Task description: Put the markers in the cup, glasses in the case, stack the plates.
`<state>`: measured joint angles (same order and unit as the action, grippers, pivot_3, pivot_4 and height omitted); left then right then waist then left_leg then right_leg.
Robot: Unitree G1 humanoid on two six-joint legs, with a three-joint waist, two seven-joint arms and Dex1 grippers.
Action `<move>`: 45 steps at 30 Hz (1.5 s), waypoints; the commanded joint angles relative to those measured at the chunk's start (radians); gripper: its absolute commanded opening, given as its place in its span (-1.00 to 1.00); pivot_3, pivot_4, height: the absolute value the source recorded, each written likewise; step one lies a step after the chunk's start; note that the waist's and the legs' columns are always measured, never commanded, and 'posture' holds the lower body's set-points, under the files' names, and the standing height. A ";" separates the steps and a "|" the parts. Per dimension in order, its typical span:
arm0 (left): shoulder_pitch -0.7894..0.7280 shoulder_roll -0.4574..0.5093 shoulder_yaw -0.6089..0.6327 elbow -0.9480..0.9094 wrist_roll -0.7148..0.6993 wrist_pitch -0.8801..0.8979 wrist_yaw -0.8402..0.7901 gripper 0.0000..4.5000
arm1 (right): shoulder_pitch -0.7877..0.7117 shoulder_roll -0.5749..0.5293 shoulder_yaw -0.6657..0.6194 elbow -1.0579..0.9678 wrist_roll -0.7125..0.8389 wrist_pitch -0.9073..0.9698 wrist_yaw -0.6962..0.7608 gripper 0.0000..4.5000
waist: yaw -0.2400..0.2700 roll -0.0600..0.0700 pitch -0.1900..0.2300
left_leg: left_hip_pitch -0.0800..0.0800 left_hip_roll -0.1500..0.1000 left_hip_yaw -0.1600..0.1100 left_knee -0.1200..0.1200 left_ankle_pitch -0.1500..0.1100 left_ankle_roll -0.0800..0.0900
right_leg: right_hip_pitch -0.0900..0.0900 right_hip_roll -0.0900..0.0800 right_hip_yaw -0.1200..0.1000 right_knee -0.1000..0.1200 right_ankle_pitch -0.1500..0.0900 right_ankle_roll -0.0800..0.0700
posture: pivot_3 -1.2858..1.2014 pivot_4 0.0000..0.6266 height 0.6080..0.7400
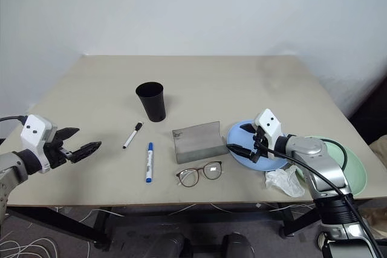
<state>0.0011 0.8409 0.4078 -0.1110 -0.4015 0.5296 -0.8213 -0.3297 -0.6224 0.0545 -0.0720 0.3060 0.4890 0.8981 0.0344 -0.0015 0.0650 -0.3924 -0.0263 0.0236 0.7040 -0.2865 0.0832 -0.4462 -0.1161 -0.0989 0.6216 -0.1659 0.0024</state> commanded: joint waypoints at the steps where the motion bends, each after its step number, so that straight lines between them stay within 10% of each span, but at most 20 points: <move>1: -0.008 0.027 0.029 -0.019 -0.005 -0.001 -0.001 1.00 | -0.007 -0.005 -0.017 -0.027 0.008 -0.008 -0.001 1.00 | 0.000 0.000 0.000 | 0.000 0.000 0.000 0.000 0.000 0.000 | 0.000 0.000 0.000 0.000 0.000 0.000 | 0.03 -1.00 0.75; 32: -0.108 -0.066 -0.128 -0.034 -0.005 -0.036 -0.009 1.00 | -0.084 -0.219 -0.132 0.176 -0.016 -0.121 0.108 1.00 | 0.003 0.000 0.000 | 0.000 0.000 0.001 0.000 0.000 0.000 | 0.001 0.000 0.000 0.000 0.000 0.000 | 0.03 -1.00 0.75; 45: -0.121 -0.109 -0.183 -0.029 -0.001 -0.080 -0.020 1.00 | -0.055 -0.321 -0.276 0.450 -0.098 0.065 -0.150 1.00 | 0.002 0.000 0.000 | 0.000 0.000 0.001 0.000 0.000 0.000 | 0.001 0.000 0.000 0.000 0.000 0.000 | 0.03 -1.00 0.75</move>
<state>-0.0939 0.7305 0.2173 -0.1206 -0.3965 0.4739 -0.8322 -0.3818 -0.9077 -0.1707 0.3491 0.2225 0.5369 0.7899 0.0368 -0.0012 0.0648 -0.3924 -0.0265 0.0246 0.7044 -0.2860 0.0837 -0.4454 -0.1160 -0.0983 0.6215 -0.1659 0.0021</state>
